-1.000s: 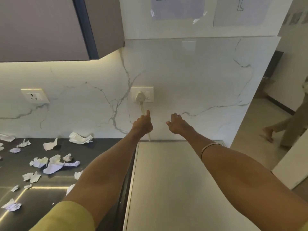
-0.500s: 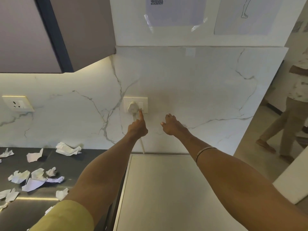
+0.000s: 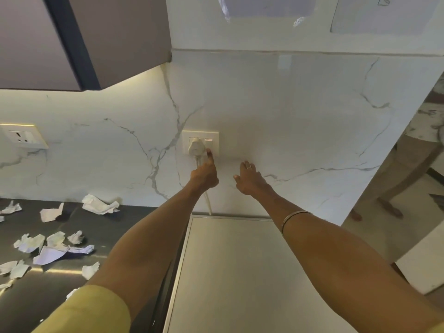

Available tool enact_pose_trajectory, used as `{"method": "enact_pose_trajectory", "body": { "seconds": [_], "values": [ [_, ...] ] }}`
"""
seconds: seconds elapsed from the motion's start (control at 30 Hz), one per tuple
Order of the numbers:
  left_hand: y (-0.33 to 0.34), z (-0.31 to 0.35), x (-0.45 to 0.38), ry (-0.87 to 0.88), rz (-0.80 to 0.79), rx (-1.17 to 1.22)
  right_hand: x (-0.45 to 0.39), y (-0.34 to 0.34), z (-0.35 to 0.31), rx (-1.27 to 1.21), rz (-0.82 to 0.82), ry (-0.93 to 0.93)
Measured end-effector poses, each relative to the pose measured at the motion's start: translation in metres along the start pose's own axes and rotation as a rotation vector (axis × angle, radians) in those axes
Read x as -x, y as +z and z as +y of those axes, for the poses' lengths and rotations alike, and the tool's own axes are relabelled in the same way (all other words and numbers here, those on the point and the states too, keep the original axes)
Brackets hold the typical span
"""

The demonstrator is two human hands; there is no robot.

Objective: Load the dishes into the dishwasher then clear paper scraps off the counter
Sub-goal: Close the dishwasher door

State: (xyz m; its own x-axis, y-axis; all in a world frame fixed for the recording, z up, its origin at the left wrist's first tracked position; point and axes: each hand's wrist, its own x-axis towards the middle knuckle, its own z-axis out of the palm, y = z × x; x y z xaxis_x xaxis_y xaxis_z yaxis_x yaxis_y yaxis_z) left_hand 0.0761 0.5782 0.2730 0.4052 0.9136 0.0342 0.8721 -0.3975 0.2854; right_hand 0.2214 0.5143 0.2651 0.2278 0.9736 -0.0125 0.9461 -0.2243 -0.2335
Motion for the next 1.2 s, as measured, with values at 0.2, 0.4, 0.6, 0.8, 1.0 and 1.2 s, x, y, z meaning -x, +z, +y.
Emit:
{"method": "enact_pose_trajectory", "body": {
  "seconds": [0.2,0.4,0.6,0.8,1.0,1.2],
  "values": [
    [-0.001,-0.007,0.022,0.051,-0.016,0.085,0.020,-0.002,-0.002,0.004,-0.006,0.022],
    [-0.005,-0.018,0.041,0.051,0.041,0.078,0.043,-0.009,-0.013,0.034,0.006,0.036],
    [-0.018,-0.019,0.068,0.203,0.146,0.046,0.065,-0.009,-0.030,0.034,0.019,0.055],
    [-0.013,-0.028,0.092,0.215,0.035,-0.003,0.091,0.002,-0.044,0.022,0.026,0.088],
    [-0.008,-0.033,0.124,0.187,-0.027,-0.022,0.115,0.009,-0.044,0.027,0.011,0.118],
    [-0.007,-0.029,0.164,0.154,-0.026,-0.025,0.148,0.015,-0.042,0.033,-0.014,0.103]
  ]
}}
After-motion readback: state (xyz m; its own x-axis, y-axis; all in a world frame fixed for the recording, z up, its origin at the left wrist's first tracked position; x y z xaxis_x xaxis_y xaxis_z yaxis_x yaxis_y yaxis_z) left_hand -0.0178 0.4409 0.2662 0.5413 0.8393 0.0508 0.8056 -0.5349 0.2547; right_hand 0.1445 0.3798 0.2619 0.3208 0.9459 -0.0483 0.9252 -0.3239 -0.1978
